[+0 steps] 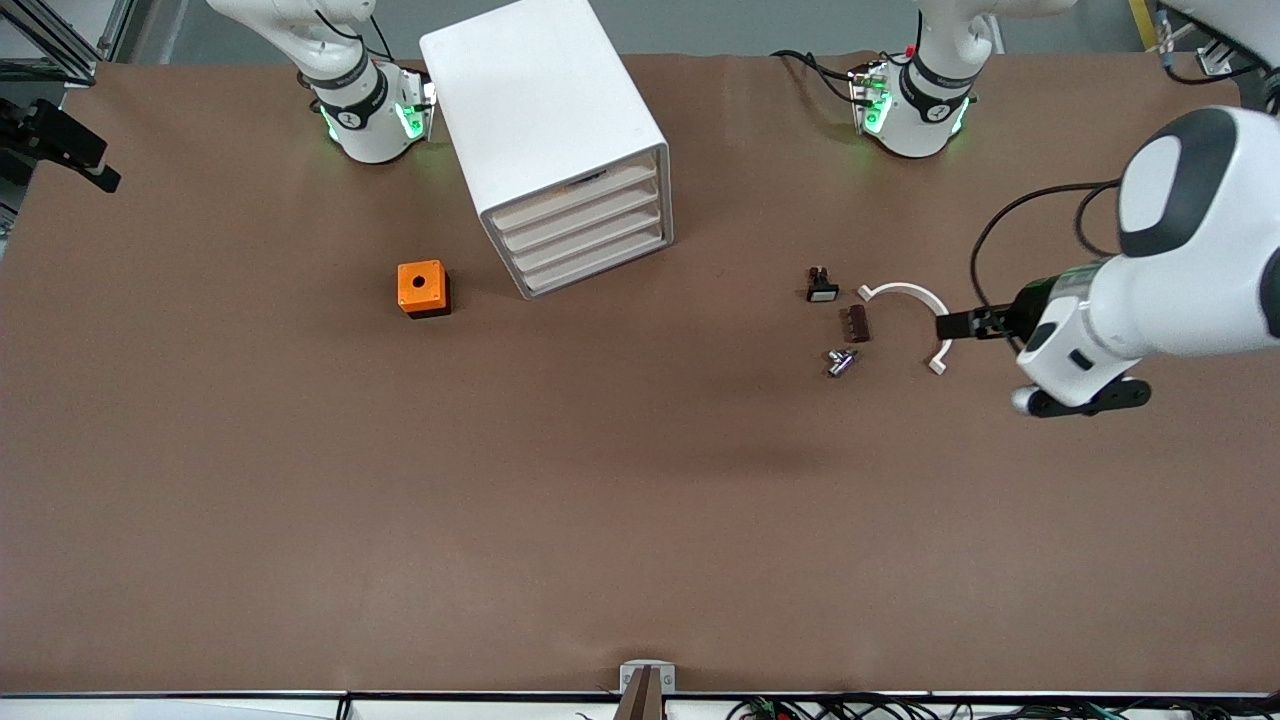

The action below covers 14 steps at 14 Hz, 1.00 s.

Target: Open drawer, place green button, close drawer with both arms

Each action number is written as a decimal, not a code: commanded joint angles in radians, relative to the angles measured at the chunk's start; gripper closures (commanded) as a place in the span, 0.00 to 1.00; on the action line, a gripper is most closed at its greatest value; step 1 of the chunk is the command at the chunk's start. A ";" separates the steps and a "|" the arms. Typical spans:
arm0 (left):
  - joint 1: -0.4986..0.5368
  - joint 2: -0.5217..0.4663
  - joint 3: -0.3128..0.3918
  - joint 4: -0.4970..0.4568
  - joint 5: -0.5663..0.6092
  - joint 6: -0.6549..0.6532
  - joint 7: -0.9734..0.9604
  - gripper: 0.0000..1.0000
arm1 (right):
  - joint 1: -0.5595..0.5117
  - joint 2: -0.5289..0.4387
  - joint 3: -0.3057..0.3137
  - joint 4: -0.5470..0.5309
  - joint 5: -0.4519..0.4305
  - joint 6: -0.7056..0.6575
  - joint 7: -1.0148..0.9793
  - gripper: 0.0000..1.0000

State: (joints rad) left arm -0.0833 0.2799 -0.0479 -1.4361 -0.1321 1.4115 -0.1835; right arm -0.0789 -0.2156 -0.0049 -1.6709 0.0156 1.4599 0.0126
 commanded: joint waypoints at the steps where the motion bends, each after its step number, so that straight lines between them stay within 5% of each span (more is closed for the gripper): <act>1: 0.080 -0.181 -0.009 -0.222 0.022 0.039 0.155 0.00 | -0.004 -0.028 -0.004 -0.020 -0.013 0.004 -0.031 0.00; 7: 0.116 -0.370 -0.007 -0.501 0.066 0.254 0.210 0.00 | -0.005 -0.028 -0.004 -0.021 -0.013 0.002 -0.031 0.00; 14: 0.122 -0.341 -0.006 -0.367 0.126 0.273 0.190 0.00 | -0.009 -0.028 -0.007 -0.020 -0.013 0.002 -0.031 0.00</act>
State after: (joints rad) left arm 0.0316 -0.0732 -0.0491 -1.8537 -0.0313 1.6831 0.0120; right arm -0.0793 -0.2202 -0.0141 -1.6715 0.0144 1.4596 -0.0054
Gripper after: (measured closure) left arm 0.000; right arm 0.000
